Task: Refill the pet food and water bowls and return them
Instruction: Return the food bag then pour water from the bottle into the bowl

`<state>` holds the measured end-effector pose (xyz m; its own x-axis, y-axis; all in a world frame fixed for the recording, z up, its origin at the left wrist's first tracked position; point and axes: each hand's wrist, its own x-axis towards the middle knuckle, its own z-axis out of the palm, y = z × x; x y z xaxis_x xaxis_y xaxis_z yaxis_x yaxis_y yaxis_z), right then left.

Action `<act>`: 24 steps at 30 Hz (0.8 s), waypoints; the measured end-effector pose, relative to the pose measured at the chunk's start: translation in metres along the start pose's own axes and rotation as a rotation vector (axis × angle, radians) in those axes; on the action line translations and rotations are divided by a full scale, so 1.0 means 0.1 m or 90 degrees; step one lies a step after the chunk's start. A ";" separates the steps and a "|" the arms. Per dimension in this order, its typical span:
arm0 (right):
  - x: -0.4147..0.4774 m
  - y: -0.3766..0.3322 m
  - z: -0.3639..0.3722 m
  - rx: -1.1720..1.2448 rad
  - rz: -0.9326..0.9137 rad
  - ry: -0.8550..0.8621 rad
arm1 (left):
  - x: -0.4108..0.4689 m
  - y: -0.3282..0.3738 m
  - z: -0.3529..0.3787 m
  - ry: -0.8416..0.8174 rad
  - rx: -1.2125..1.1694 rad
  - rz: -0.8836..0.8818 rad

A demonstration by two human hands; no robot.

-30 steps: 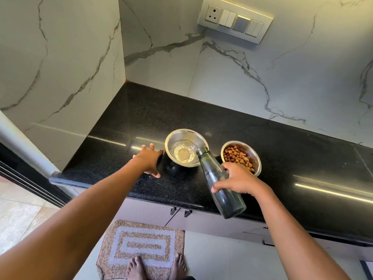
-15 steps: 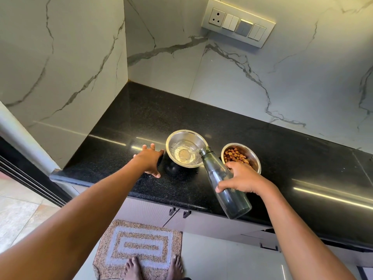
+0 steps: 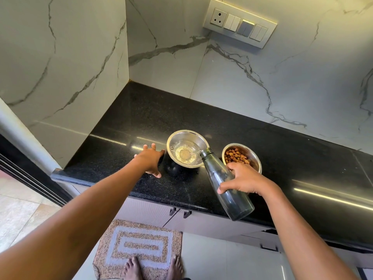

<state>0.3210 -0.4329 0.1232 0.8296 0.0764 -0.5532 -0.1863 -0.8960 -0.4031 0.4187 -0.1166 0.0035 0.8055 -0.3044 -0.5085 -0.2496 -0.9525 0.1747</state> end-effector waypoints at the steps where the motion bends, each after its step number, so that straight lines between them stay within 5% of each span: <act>1: 0.00 0.00 0.00 0.000 0.000 -0.002 | 0.00 0.00 0.00 0.000 0.000 0.000; 24: 0.03 -0.15 -0.04 -0.007 0.015 -0.021 | 0.00 -0.01 0.02 0.004 0.001 -0.002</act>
<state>0.3282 -0.4210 0.1308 0.8068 0.0700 -0.5866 -0.1997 -0.9022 -0.3823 0.4183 -0.1159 0.0015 0.8097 -0.3018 -0.5033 -0.2487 -0.9533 0.1716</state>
